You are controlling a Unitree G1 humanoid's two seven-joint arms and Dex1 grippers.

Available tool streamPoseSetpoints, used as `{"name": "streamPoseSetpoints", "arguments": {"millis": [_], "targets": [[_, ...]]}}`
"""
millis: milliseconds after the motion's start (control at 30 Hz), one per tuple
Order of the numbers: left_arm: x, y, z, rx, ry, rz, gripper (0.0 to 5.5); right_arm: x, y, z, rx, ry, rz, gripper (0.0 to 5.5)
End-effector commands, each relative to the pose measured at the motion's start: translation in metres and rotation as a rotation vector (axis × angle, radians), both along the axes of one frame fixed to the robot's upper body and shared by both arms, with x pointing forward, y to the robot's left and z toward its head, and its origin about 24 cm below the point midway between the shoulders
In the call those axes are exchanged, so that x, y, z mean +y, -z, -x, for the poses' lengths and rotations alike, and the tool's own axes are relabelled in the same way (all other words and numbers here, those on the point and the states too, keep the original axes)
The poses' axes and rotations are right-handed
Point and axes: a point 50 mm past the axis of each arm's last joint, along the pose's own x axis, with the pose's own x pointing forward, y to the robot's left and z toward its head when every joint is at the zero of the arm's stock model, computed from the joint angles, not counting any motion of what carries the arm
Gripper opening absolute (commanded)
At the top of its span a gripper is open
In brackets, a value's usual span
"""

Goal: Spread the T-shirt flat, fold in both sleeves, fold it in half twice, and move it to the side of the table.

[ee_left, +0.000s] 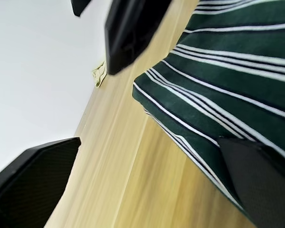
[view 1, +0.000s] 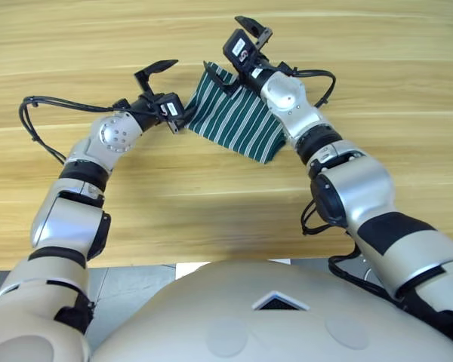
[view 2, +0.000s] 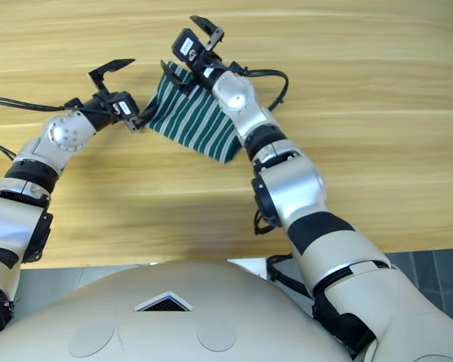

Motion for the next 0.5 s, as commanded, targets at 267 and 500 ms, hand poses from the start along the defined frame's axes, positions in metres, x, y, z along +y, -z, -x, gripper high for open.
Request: {"name": "streamPoseSetpoints", "arguments": {"millis": [267,500], "targets": [[-0.011,0.023,0.022,0.114,0.08,-0.032,5.39,-0.006,0.03,0.007,0.144,0.119,0.119,5.4],[-0.007,0.025,0.022,0.093,0.061,-0.097,5.39,-0.041,0.04,0.002,0.199,0.269,0.152,5.4]]}}
